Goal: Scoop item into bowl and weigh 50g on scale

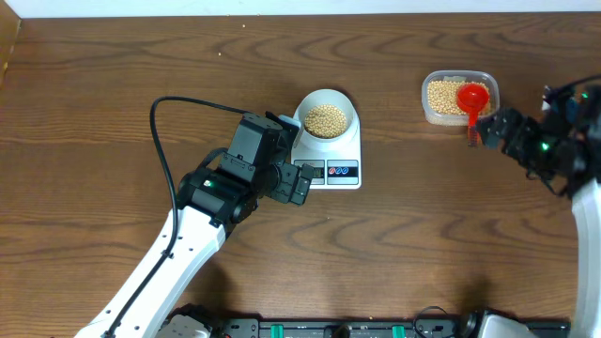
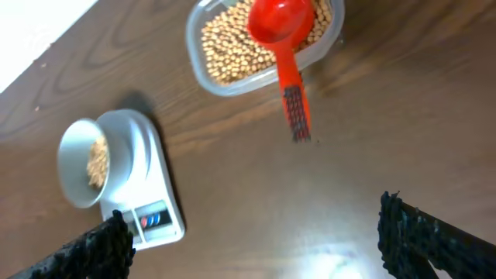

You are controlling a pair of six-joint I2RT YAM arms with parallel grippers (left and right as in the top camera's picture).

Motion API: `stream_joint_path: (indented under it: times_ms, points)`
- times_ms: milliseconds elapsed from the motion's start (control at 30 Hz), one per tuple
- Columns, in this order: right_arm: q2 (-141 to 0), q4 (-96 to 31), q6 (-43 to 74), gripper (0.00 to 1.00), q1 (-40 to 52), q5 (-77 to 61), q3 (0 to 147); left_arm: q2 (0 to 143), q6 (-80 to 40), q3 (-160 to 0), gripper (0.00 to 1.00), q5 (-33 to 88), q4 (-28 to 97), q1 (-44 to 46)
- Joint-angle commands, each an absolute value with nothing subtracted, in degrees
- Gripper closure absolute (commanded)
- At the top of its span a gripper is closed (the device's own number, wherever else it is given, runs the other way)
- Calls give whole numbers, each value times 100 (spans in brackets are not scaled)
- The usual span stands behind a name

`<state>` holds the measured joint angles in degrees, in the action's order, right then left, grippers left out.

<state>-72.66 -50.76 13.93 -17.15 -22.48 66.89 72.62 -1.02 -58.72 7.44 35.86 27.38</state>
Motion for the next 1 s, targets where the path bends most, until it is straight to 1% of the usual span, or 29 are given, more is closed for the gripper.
stream_joint_path:
  times_ms: [0,133,367,567,733,867,967]
  points:
    - [-6326,-5478,1107,1,-1743,-2130,6670,7196,-1,-5833,2,794,3599,2718]
    - [-5301,-5951,1107,1,-1743,-2091,6670,7196,-1,-5833,2,794,3597,2718]
    - [-4042,-6160,972,1,-1743,-2086,6670,7196,-1,-5833,2,794,3597,2718]
    - [-3286,-6206,740,1,-1743,-2049,6667,7196,-1,-5833,2,794,3599,2718]
    - [-2974,-6329,764,1,-1743,-1662,6648,7196,-1,-5833,2,794,3597,2718]
    - [-2746,-6106,762,1,-1743,-1640,6287,7196,-1,-5833,2,794,3599,2718]
    - [-2397,-5494,738,1,-1715,-1619,5618,7196,-1,-5833,2,794,3599,2718]
